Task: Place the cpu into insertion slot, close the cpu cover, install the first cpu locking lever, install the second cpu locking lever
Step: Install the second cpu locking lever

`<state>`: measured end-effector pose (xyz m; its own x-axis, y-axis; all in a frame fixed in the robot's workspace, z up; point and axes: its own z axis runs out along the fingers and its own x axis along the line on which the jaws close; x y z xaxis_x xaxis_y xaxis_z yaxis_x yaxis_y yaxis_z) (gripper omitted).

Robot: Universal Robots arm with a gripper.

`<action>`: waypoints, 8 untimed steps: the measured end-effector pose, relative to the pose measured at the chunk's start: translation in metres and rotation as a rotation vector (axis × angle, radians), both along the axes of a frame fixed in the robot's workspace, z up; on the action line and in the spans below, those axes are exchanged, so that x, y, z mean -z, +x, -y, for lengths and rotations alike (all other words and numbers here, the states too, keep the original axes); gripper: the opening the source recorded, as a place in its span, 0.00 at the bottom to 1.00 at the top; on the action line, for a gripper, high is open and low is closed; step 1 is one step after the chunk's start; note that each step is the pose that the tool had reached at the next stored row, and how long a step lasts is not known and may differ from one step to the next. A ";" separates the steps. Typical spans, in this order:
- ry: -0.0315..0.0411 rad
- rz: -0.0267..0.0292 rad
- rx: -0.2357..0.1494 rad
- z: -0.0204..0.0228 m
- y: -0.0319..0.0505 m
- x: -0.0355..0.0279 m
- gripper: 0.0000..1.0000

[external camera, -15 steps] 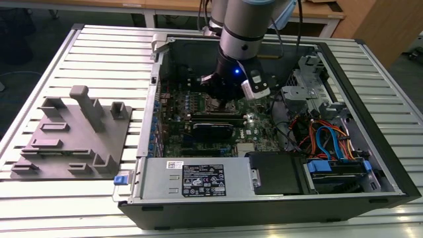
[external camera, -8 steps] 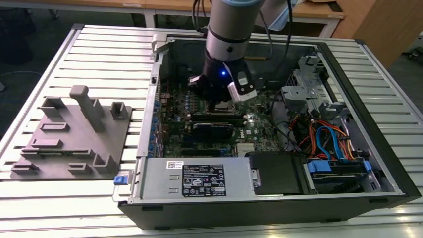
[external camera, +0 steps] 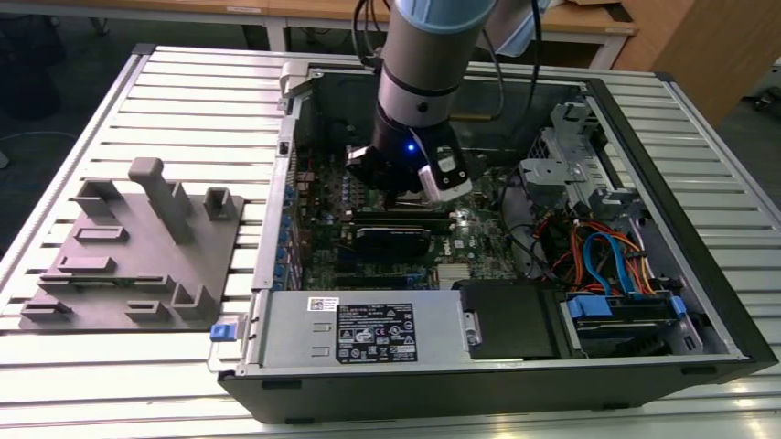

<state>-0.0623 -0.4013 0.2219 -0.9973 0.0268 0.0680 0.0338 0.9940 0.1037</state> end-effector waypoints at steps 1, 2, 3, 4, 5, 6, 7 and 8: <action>0.0085 0.0000 0.000 0.0012 -0.0004 0.0002 0.10; 0.0150 0.0000 0.000 0.0028 -0.0007 0.0007 0.10; 0.0181 -0.0001 0.000 0.0046 -0.0009 0.0012 0.10; 0.0199 0.0000 0.000 0.0061 -0.0011 0.0017 0.10; 0.0209 0.0001 0.000 0.0069 -0.0017 0.0023 0.10; 0.0216 0.0000 0.000 0.0070 -0.0032 0.0032 0.10; 0.0225 0.0000 0.000 0.0073 -0.0036 0.0038 0.10; 0.0243 0.0000 0.000 0.0075 -0.0037 0.0045 0.10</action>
<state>-0.0660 -0.4087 0.2174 -0.9973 0.0253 0.0686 0.0339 0.9912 0.1279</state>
